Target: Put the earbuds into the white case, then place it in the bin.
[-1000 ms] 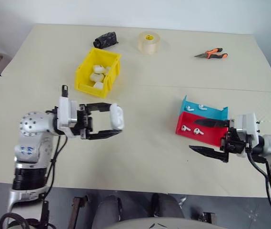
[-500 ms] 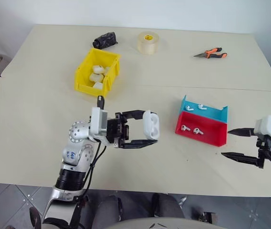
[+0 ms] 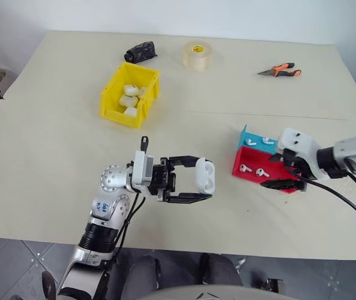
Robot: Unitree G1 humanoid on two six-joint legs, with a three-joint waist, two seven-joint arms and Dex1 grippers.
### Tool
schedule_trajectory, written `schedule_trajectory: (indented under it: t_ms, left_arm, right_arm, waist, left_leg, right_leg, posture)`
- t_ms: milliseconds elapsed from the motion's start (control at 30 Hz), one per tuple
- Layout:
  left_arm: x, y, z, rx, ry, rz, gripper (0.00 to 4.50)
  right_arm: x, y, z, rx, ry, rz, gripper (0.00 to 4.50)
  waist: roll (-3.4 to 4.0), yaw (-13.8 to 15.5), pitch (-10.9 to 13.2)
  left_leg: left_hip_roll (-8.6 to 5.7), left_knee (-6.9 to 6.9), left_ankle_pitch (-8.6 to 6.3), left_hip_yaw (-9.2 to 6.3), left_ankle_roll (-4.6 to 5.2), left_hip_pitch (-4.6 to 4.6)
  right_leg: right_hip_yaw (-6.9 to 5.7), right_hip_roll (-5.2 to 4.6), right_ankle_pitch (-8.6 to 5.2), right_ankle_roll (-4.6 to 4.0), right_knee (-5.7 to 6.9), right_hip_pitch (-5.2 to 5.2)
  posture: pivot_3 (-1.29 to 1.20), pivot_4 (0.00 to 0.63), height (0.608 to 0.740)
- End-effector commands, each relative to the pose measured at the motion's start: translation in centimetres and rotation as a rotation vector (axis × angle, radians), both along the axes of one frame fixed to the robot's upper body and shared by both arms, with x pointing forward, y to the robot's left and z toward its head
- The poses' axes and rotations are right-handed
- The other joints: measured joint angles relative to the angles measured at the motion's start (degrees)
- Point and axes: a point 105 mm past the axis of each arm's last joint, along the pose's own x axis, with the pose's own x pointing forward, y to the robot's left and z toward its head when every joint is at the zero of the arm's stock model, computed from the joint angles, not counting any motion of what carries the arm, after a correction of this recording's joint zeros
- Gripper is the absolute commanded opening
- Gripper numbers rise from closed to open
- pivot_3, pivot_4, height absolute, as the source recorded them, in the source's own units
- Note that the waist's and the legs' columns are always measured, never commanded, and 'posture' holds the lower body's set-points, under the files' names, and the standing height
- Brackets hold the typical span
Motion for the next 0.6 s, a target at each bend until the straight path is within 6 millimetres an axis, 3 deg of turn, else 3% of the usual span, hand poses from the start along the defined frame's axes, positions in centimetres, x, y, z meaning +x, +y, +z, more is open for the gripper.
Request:
schedule_trajectory:
  t_ms: [33,267,367,567,600]
  left_arm:
    - [-0.45,-0.48,0.34,-0.011,-0.035,-0.013,2.81]
    - [-1.05,-0.7,0.2,-0.016,-0.043,-0.007,2.81]
    - [-1.13,-0.72,0.18,-0.017,-0.042,-0.005,2.81]
    - [-0.97,-0.76,0.3,-0.016,-0.044,0.002,2.81]
    - [-0.95,-0.76,0.32,-0.016,-0.044,0.002,2.81]
  right_arm:
    - [1.07,-0.43,0.47,-0.041,-0.028,-0.021,4.5]
    - [1.83,0.14,-0.06,-0.06,-0.027,-0.016,4.5]
    - [1.9,0.35,-0.11,-0.058,-0.027,-0.008,3.89]
    - [2.04,0.54,-0.14,-0.064,-0.03,0.014,1.94]
    - [2.07,0.53,-0.15,-0.066,-0.032,0.015,1.94]
  waist:
    - [0.0,-0.08,0.0]
    - [0.0,-0.59,0.0]
    - [0.0,-0.9,0.0]
    - [0.0,-1.25,0.0]
    - [0.0,-1.24,0.0]
  left_leg:
    - [0.0,0.0,0.0,0.0,0.0,0.0]
    - [0.01,0.01,0.0,0.01,0.0,0.0]
    - [0.01,0.0,0.0,-0.01,0.0,0.0]
    - [0.02,0.0,0.0,-0.01,0.0,0.02]
    - [0.02,0.0,0.0,-0.01,0.0,0.02]
  right_leg:
    - [0.0,0.0,0.0,0.0,0.0,0.0]
    - [-0.01,0.0,0.0,0.0,0.01,-0.01]
    - [-0.02,0.0,0.0,0.0,0.03,-0.01]
    - [-0.02,0.0,0.0,0.0,0.02,0.0]
    - [-0.02,0.0,0.0,0.0,0.02,0.0]
  posture:
    - [0.0,0.15,0.74]
    - [0.0,0.15,0.74]
    - [0.0,0.15,0.74]
    - [0.0,0.15,0.74]
    - [0.0,0.15,0.74]
